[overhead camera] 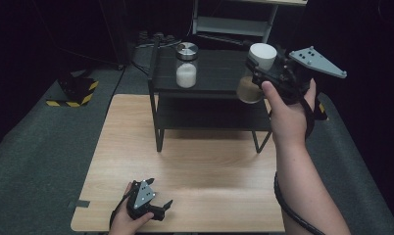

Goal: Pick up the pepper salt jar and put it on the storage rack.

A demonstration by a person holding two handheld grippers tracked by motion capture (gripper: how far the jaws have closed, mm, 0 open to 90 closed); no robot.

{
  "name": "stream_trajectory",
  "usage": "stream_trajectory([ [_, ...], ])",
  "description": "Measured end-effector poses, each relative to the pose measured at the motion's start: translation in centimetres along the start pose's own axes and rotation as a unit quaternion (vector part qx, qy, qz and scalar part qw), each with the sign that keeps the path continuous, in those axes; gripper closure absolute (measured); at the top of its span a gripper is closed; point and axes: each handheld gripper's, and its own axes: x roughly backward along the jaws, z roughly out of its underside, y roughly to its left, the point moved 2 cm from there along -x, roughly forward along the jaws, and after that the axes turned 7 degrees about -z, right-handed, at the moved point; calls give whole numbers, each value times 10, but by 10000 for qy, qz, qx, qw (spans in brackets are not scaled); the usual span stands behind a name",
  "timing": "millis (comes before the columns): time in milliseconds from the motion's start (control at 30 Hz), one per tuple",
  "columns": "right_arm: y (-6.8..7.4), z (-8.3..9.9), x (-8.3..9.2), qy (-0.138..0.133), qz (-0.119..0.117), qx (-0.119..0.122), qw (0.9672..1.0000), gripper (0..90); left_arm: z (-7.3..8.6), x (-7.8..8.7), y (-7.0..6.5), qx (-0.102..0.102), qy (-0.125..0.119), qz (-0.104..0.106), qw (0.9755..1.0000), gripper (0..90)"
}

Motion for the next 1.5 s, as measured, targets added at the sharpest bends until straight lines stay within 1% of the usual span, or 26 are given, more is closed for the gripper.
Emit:
stream_trajectory([
  [167, -3, 0, -14, 3, 115, 41, 9999, 343, 1, 0, 1, 47, -14, 25, 10000, 9],
  [333, -7, 1, -27, -12, 195, 18, 9998, 342, 1, 0, 2, 41, -21, 42, 10000, 9],
  [467, -11, 3, -37, -4, 238, -56, 9997, 343, 1, 0, 2, 50, -28, 52, 10000, 9],
  [600, -12, 7, -45, -36, 263, 35, 9996, 342, 2, 1, 3, 74, -51, 52, 9999, 9],
  [733, -12, 9, -54, -11, 310, 9, 9995, 342, 2, 1, 3, 71, -52, 54, 9999, 9],
  [800, -11, 11, -58, -46, 355, 0, 9994, 342, 2, 1, 3, 65, -54, 54, 9999, 9],
  [867, -12, 12, -60, -55, 368, -31, 9993, 342, 2, 1, 3, 65, -58, 57, 9999, 9],
  [1067, -15, 16, -63, -48, 353, 7, 9994, 342, 2, 1, 3, 66, -55, 62, 9999, 9],
  [1133, -16, 19, -63, -90, 319, 54, 9994, 342, 2, 1, 3, 74, -58, 59, 9999, 9],
  [1167, -17, 20, -63, -108, 307, 37, 9995, 342, 2, 1, 3, 74, -59, 60, 9999, 9],
  [1367, -17, 20, -63, -101, 297, 61, 9995, 341, 2, 1, 2, 22, -46, 52, 10000, 9],
  [1500, -18, 22, -62, -124, 294, 81, 9995, 340, 2, 1, 2, 26, -44, 51, 10000, 9],
])
